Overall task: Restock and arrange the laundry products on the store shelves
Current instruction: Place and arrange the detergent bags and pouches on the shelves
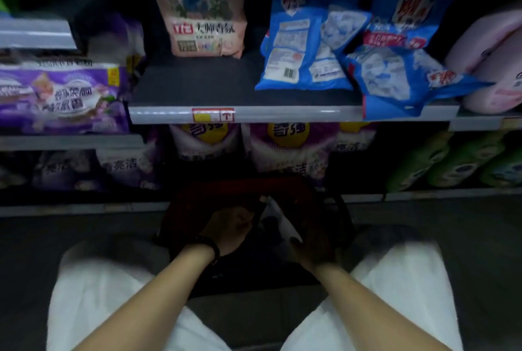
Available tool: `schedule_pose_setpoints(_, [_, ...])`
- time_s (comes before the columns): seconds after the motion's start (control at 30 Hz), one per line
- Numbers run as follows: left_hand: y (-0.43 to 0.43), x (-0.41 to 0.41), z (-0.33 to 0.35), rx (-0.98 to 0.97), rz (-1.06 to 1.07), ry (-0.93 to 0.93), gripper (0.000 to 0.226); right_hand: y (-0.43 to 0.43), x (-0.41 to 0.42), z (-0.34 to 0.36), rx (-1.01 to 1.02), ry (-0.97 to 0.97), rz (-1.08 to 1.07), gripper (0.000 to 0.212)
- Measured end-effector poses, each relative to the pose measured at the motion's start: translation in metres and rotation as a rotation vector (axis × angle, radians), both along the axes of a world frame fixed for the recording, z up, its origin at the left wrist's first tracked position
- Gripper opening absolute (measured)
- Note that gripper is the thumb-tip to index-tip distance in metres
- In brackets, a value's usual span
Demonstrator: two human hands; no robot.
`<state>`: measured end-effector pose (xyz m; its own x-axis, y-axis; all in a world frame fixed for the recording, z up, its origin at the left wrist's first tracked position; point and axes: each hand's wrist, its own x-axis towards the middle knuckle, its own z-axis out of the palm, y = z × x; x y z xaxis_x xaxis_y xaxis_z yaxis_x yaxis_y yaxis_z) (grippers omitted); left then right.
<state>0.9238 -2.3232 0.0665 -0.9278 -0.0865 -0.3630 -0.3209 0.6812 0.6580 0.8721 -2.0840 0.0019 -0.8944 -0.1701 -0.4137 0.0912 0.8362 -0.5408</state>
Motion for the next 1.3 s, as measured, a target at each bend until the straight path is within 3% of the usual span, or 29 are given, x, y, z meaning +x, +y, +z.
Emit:
schedule_pose_setpoints(0.2, [0.008, 0.021, -0.034, 0.082, 0.027, 0.021, 0.047, 0.01, 0.002, -0.023, 0.105, -0.155, 0.052, 0.069])
schedule_pose_setpoints(0.33, [0.002, 0.032, -0.063, 0.066, 0.001, 0.093, 0.039, 0.009, 0.001, -0.038, 0.154, -0.178, 0.114, 0.07])
schedule_pose_setpoints(0.5, [0.004, 0.032, -0.068, 0.016, -0.016, 0.176, 0.043, 0.007, -0.002, -0.055, 0.062, -0.224, -0.023, 0.066])
schedule_pose_setpoints(0.6, [0.009, 0.04, -0.064, -0.044, -0.023, 0.06, 0.02, 0.006, -0.006, -0.056, 0.087, -0.248, -0.062, 0.054])
schedule_pose_setpoints(0.67, [0.012, 0.045, -0.061, -0.045, -0.061, -0.066, 0.017, 0.007, -0.012, -0.058, 0.121, -0.23, -0.057, 0.047])
schedule_pose_setpoints(0.77, [0.017, 0.048, -0.059, -0.019, -0.087, -0.11, 0.016, 0.008, -0.017, -0.062, 0.137, -0.253, -0.009, 0.043])
schedule_pose_setpoints(1.03, [0.025, 0.052, -0.048, -0.034, -0.081, -0.139, 0.024, 0.003, -0.006, -0.056, 0.184, -0.093, 0.126, 0.036])
schedule_pose_setpoints(1.2, [0.029, 0.053, -0.039, -0.065, -0.101, -0.142, 0.031, -0.012, 0.002, 0.017, 0.053, 0.069, 0.137, 0.029])
schedule_pose_setpoints(1.3, [0.035, 0.054, -0.039, -0.044, -0.113, -0.174, 0.051, -0.012, 0.004, 0.058, -0.103, 0.141, 0.088, 0.025])
